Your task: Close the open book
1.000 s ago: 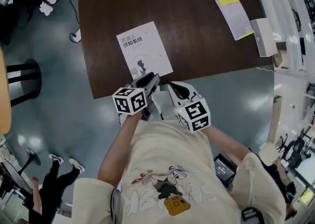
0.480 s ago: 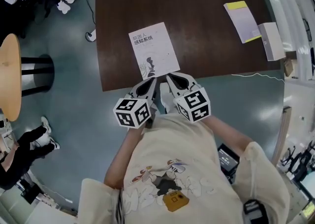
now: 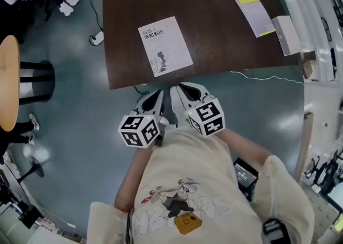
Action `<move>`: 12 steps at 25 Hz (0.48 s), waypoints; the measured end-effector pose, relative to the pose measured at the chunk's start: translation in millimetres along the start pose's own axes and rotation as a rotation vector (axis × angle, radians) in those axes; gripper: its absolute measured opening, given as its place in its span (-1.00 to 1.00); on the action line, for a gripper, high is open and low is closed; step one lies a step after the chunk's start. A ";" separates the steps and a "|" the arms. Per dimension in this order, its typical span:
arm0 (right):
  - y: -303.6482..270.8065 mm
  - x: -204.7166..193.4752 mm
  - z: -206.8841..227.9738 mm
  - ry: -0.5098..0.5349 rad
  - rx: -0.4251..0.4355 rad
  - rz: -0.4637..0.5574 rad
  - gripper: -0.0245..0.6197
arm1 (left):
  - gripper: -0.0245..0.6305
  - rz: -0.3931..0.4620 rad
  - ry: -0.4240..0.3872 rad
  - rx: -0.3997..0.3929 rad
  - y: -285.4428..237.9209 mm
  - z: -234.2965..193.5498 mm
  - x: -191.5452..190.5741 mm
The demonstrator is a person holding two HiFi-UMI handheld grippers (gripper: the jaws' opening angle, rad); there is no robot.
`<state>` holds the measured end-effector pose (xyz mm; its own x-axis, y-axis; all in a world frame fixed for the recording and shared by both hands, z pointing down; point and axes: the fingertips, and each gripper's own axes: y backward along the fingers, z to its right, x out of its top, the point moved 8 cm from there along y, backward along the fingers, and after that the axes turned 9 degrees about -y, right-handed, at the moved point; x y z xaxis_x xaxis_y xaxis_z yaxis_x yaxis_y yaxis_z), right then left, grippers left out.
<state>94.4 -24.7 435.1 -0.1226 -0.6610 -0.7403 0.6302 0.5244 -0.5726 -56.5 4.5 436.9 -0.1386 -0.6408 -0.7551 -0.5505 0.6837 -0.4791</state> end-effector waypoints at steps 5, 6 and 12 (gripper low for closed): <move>32.8 -28.9 -42.3 0.008 -0.018 0.004 -0.91 | -0.91 0.008 -0.017 -0.011 53.9 20.3 -25.0; 38.9 -31.3 -49.9 0.015 -0.022 0.013 -0.91 | -0.91 0.011 -0.030 -0.012 62.8 24.3 -28.1; 76.4 -48.8 -77.7 -0.003 -0.068 0.059 -0.91 | -0.91 0.057 -0.051 -0.017 103.5 46.1 -48.0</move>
<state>89.0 89.3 400.1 -0.0846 -0.6295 -0.7724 0.5827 0.5975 -0.5509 -68.8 122.1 403.0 -0.1284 -0.5822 -0.8029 -0.5570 0.7122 -0.4273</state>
